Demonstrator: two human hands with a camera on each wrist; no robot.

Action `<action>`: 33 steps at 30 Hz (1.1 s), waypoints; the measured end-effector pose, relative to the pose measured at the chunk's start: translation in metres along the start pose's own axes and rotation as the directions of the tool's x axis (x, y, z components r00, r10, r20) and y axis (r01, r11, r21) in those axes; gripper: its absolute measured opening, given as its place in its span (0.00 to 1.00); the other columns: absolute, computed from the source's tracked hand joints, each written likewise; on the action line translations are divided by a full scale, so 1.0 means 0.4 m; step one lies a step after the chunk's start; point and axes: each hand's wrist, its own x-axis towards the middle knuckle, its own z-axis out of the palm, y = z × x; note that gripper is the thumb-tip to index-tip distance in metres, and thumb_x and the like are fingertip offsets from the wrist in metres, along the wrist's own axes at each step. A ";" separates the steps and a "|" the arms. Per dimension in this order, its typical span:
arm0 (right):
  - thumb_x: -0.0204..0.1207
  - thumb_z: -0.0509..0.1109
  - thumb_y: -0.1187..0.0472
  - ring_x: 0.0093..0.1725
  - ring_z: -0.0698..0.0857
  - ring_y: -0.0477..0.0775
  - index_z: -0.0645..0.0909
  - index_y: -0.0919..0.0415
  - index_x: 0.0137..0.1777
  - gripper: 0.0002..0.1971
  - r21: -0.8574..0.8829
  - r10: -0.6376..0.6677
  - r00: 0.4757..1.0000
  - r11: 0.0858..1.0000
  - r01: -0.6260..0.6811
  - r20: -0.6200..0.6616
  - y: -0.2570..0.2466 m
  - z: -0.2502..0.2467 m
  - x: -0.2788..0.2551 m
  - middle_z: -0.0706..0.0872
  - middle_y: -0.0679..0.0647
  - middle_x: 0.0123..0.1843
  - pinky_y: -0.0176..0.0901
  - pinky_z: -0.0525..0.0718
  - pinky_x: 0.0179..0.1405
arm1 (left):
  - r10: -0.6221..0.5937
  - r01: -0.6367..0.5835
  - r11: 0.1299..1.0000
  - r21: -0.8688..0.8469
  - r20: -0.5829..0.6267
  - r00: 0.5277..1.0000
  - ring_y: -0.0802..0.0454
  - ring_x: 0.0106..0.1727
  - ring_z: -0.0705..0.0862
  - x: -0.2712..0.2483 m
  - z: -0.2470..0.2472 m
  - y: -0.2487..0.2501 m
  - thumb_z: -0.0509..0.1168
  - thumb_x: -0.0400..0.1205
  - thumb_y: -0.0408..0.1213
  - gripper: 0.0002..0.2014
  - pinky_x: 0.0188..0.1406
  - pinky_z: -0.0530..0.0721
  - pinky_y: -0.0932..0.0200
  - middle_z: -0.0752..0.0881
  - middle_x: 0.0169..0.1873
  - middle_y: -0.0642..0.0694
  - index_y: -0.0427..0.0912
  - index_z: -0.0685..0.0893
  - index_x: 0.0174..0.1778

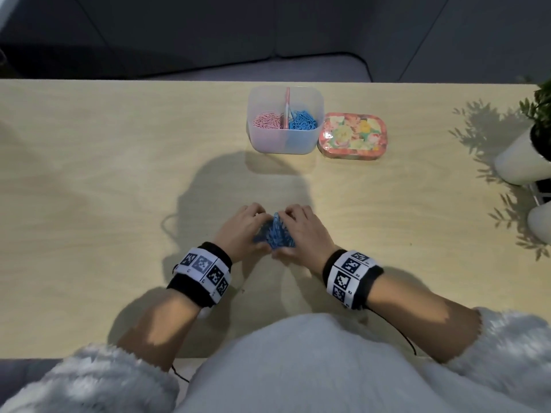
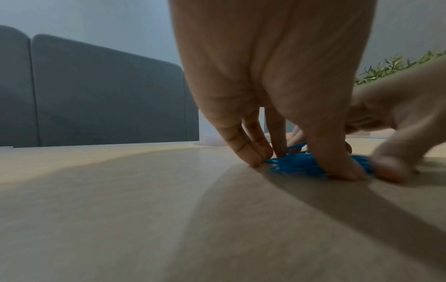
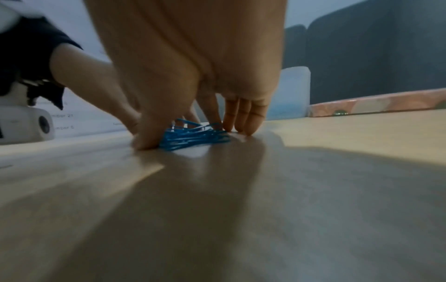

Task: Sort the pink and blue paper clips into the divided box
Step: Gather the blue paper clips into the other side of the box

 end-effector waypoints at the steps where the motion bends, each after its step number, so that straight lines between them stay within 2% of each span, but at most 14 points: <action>1: 0.71 0.70 0.45 0.67 0.69 0.58 0.67 0.61 0.74 0.34 0.029 0.004 1.000 1.000 -0.003 -0.023 0.003 0.000 0.006 0.71 0.58 0.68 0.46 0.72 0.65 | 0.005 -0.005 1.000 -0.011 -0.018 1.000 0.41 0.56 0.78 0.009 0.001 0.006 0.72 0.72 0.42 0.24 0.56 0.78 0.51 0.79 0.56 0.39 0.37 0.79 0.63; 4: 0.78 0.64 0.63 0.61 0.74 0.60 0.77 0.64 0.65 0.16 0.060 -0.007 0.998 0.998 0.011 -0.062 0.015 -0.002 0.015 0.77 0.61 0.60 0.45 0.77 0.51 | 0.008 -0.007 1.000 0.006 -0.037 0.999 0.39 0.54 0.80 0.032 0.004 0.024 0.67 0.78 0.38 0.16 0.51 0.76 0.51 0.81 0.53 0.37 0.36 0.82 0.59; 8: 0.64 0.74 0.72 0.42 0.84 0.65 0.84 0.68 0.43 0.07 0.002 -0.036 0.996 0.999 0.037 -0.087 0.044 0.012 0.015 0.83 0.64 0.41 0.47 0.82 0.36 | 0.007 -0.005 0.999 0.049 -0.037 0.999 0.40 0.56 0.79 0.046 0.007 0.042 0.65 0.79 0.40 0.14 0.51 0.77 0.47 0.82 0.52 0.38 0.37 0.82 0.58; 10: 0.74 0.67 0.70 0.49 0.82 0.66 0.82 0.70 0.48 0.06 0.020 -0.022 0.998 1.000 0.023 -0.061 0.050 -0.002 0.018 0.83 0.66 0.47 0.53 0.80 0.44 | -0.020 0.023 0.998 0.063 -0.048 0.999 0.41 0.58 0.77 0.046 0.006 0.045 0.64 0.80 0.41 0.15 0.51 0.79 0.46 0.82 0.53 0.39 0.39 0.82 0.60; 12: 0.80 0.60 0.65 0.56 0.79 0.64 0.81 0.69 0.55 0.11 0.053 0.009 1.000 0.999 -0.008 -0.005 0.060 -0.019 0.019 0.82 0.65 0.53 0.53 0.76 0.53 | -0.042 0.045 0.997 0.056 -0.052 0.998 0.41 0.58 0.77 0.045 0.007 0.045 0.63 0.80 0.40 0.14 0.51 0.79 0.45 0.82 0.54 0.39 0.40 0.82 0.60; 15: 0.77 0.64 0.64 0.56 0.82 0.64 0.85 0.66 0.54 0.11 0.207 0.058 0.998 0.977 -0.056 -0.004 0.073 -0.044 0.011 0.85 0.65 0.53 0.48 0.74 0.55 | -0.062 0.063 0.998 0.018 -0.059 0.996 0.39 0.57 0.78 0.042 0.002 0.035 0.62 0.80 0.36 0.12 0.52 0.77 0.46 0.82 0.53 0.39 0.39 0.83 0.57; 18: 0.72 0.70 0.67 0.48 0.86 0.58 0.88 0.66 0.49 0.08 0.409 0.136 0.989 0.907 -0.101 -0.058 0.100 -0.089 0.010 0.90 0.63 0.47 0.37 0.72 0.46 | -0.082 0.081 0.997 -0.016 -0.074 0.994 0.39 0.56 0.80 0.036 -0.010 0.022 0.62 0.80 0.35 0.12 0.50 0.78 0.48 0.83 0.53 0.38 0.39 0.84 0.57; 20: 0.72 0.72 0.67 0.34 0.84 0.41 0.88 0.67 0.49 0.08 0.460 0.163 0.984 0.881 -0.110 -0.076 0.116 -0.142 0.026 0.89 0.61 0.41 0.30 0.72 0.36 | -0.080 0.077 0.996 -0.042 -0.087 0.993 0.38 0.55 0.81 0.033 -0.015 0.018 0.62 0.80 0.34 0.11 0.50 0.78 0.47 0.84 0.52 0.37 0.37 0.84 0.56; 21: 0.73 0.72 0.67 0.28 0.81 0.37 0.88 0.68 0.50 0.08 0.497 0.176 0.980 0.861 -0.108 -0.092 0.122 -0.172 0.041 0.88 0.59 0.39 0.27 0.73 0.31 | -0.075 0.071 0.996 -0.049 -0.087 0.993 0.37 0.53 0.82 0.032 -0.016 0.018 0.62 0.81 0.34 0.11 0.49 0.78 0.47 0.84 0.52 0.37 0.37 0.84 0.56; 24: 0.74 0.72 0.66 0.22 0.79 0.39 0.86 0.69 0.48 0.07 0.565 0.236 0.955 0.819 -0.097 -0.178 0.145 -0.259 0.114 0.85 0.60 0.37 0.27 0.77 0.26 | -0.071 0.068 0.996 -0.052 -0.064 0.995 0.37 0.52 0.82 0.035 -0.022 0.020 0.61 0.81 0.34 0.10 0.48 0.77 0.50 0.84 0.52 0.38 0.37 0.84 0.55; 27: 0.73 0.71 0.68 0.17 0.77 0.31 0.86 0.71 0.48 0.07 0.573 0.332 0.897 0.812 -0.113 -0.293 0.159 -0.325 0.203 0.82 0.58 0.36 0.24 0.74 0.24 | -0.070 0.066 0.996 -0.057 -0.063 0.996 0.38 0.52 0.82 0.040 -0.031 0.025 0.62 0.81 0.34 0.10 0.48 0.77 0.50 0.84 0.51 0.38 0.38 0.84 0.54; 29: 0.74 0.70 0.68 0.21 0.81 0.35 0.86 0.70 0.48 0.06 0.571 0.390 0.866 0.806 -0.156 -0.314 0.163 -0.354 0.257 0.84 0.58 0.39 0.26 0.79 0.27 | -0.066 0.060 0.996 -0.070 -0.081 0.995 0.38 0.52 0.82 0.046 -0.045 0.030 0.63 0.80 0.34 0.10 0.48 0.75 0.52 0.85 0.50 0.37 0.37 0.85 0.54; 31: 0.75 0.68 0.69 0.41 0.89 0.53 0.86 0.68 0.51 0.08 0.550 0.424 0.859 0.807 -0.215 -0.286 0.169 -0.364 0.303 0.87 0.63 0.50 0.43 0.88 0.45 | -0.068 0.057 0.993 -0.102 -0.108 0.992 0.38 0.52 0.83 0.059 -0.066 0.036 0.64 0.80 0.34 0.09 0.49 0.75 0.52 0.86 0.48 0.37 0.37 0.86 0.52; 33: 0.76 0.68 0.67 0.56 0.86 0.63 0.85 0.66 0.55 0.10 0.492 0.430 0.870 0.827 -0.271 -0.243 0.173 -0.368 0.331 0.86 0.64 0.59 0.50 0.83 0.60 | -0.077 0.058 0.990 -0.127 -0.144 0.987 0.39 0.52 0.83 0.083 -0.101 0.053 0.64 0.80 0.34 0.09 0.49 0.75 0.54 0.87 0.48 0.37 0.37 0.86 0.51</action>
